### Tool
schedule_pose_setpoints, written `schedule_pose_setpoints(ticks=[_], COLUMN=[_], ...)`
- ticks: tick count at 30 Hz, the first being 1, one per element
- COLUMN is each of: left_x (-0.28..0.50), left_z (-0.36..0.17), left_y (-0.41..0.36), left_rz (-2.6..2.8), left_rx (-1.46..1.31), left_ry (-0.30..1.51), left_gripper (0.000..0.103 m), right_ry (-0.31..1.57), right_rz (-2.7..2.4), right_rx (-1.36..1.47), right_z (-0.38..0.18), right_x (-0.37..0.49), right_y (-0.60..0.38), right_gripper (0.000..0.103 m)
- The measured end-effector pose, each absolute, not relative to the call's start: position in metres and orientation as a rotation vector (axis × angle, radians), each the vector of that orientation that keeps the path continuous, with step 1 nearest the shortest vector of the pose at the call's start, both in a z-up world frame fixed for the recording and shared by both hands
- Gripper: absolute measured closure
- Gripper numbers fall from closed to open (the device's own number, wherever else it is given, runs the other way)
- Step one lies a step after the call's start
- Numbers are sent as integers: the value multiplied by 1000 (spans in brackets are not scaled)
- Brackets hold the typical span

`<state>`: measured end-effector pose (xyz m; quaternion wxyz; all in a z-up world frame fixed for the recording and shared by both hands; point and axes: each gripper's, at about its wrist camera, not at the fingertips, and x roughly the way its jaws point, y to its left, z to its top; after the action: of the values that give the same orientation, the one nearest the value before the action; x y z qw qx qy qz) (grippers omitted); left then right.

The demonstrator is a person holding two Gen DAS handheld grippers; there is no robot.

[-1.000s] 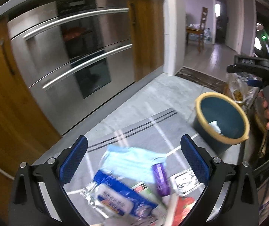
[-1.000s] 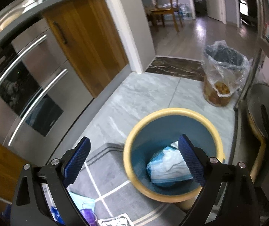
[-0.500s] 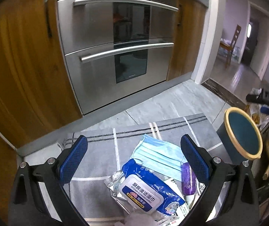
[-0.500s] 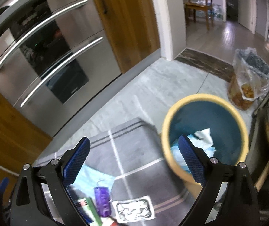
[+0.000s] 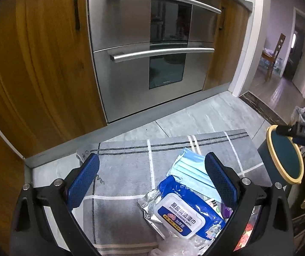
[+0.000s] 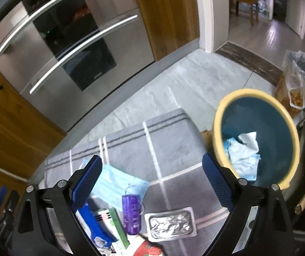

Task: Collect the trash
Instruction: 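Move both open grippers back toward the wet-wipes pack on the mat, then grasp the purple bottle with the right gripper while the left gripper grasps the blue wet-wipes pack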

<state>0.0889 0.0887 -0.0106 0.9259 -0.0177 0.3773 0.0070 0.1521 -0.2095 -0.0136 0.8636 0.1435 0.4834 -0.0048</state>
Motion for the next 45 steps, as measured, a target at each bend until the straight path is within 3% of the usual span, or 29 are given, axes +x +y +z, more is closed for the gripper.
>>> schedule_pose_setpoints(ticks=[14, 19, 26, 42, 45], left_x=[101, 110, 109, 115, 118], left_z=[-39, -46, -46, -89, -111], left_y=[113, 113, 103, 94, 92], left_rz=[64, 58, 21, -6, -26], left_rx=[1, -26, -6, 61, 63], left_ry=[874, 910, 907, 1032, 1097], left_gripper=[6, 6, 6, 6, 17], right_ry=[1304, 1391, 1455, 1481, 1475], right_rz=[95, 115, 141, 161, 166], right_rx=[298, 286, 238, 197, 181], right_z=[-84, -106, -127, -146, -144], right_x=[163, 154, 150, 151, 153], right_y=[-158, -145, -128, -117, -118], right_gripper=[12, 38, 63, 69, 69])
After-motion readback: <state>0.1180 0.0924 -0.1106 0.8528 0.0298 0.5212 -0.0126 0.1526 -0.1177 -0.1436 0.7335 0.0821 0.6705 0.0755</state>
